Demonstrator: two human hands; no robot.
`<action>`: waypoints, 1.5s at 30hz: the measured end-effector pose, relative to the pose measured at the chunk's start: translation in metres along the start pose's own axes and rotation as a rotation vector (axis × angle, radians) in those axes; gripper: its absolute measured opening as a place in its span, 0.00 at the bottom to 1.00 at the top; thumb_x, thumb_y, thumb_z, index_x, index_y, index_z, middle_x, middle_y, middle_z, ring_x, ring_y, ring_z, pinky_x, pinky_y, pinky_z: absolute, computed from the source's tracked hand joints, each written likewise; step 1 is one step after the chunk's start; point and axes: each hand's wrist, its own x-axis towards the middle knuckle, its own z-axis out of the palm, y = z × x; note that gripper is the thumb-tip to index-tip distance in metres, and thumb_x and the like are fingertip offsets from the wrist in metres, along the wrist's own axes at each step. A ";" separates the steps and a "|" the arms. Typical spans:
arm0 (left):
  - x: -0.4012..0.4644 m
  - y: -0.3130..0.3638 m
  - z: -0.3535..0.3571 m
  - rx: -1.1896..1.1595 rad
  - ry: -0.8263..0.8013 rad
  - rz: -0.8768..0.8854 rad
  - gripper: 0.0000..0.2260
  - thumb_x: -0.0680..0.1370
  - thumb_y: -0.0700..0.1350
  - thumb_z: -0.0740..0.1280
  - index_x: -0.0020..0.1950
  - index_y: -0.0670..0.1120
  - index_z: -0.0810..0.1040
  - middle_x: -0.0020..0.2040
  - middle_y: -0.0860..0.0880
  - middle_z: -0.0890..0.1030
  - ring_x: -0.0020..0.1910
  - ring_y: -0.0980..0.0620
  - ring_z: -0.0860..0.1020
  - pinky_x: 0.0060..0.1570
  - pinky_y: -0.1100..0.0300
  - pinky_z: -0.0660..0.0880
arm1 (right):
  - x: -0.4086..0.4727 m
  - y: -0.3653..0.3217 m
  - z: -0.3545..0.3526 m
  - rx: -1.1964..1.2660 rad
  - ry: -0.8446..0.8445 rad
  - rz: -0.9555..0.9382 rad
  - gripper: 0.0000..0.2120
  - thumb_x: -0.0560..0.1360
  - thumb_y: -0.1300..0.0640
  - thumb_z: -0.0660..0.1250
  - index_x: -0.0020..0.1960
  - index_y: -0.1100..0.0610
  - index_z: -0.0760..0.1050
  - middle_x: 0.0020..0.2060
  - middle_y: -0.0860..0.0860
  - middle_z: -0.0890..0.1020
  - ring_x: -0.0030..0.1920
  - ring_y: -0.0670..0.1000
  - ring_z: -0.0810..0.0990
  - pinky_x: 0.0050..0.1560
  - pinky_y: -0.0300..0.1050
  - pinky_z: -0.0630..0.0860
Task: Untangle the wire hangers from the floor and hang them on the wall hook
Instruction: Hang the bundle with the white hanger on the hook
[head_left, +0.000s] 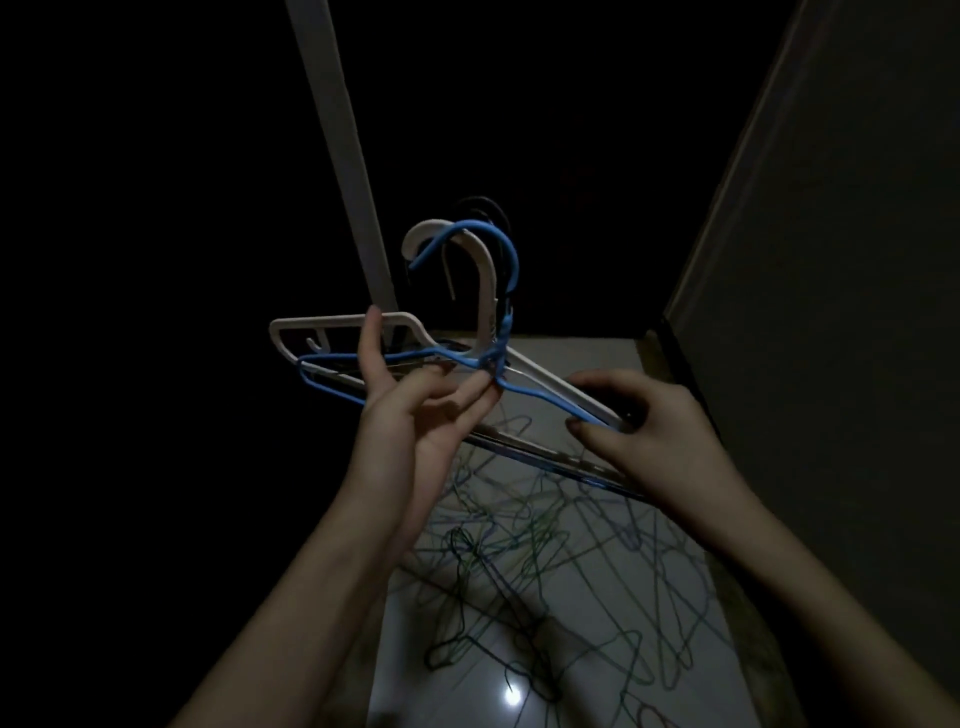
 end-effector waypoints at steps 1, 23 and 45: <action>-0.002 0.023 0.016 0.001 -0.010 0.007 0.34 0.76 0.28 0.53 0.72 0.62 0.57 0.51 0.42 0.78 0.46 0.45 0.83 0.52 0.52 0.78 | 0.004 -0.024 -0.016 -0.007 -0.012 -0.010 0.14 0.71 0.64 0.70 0.51 0.48 0.76 0.43 0.39 0.79 0.44 0.33 0.78 0.42 0.24 0.72; -0.142 0.379 0.155 -0.069 0.141 0.417 0.28 0.77 0.33 0.52 0.71 0.59 0.64 0.53 0.35 0.79 0.51 0.44 0.82 0.59 0.52 0.73 | 0.015 -0.399 -0.130 0.083 -0.292 -0.433 0.13 0.71 0.65 0.70 0.50 0.49 0.78 0.37 0.43 0.81 0.33 0.34 0.77 0.32 0.28 0.72; -0.327 0.549 0.014 0.182 0.428 0.686 0.30 0.76 0.33 0.55 0.71 0.61 0.62 0.44 0.48 0.85 0.52 0.52 0.81 0.64 0.53 0.68 | -0.088 -0.595 0.049 0.242 -0.598 -0.710 0.17 0.72 0.64 0.68 0.51 0.42 0.76 0.40 0.52 0.83 0.43 0.56 0.82 0.44 0.54 0.79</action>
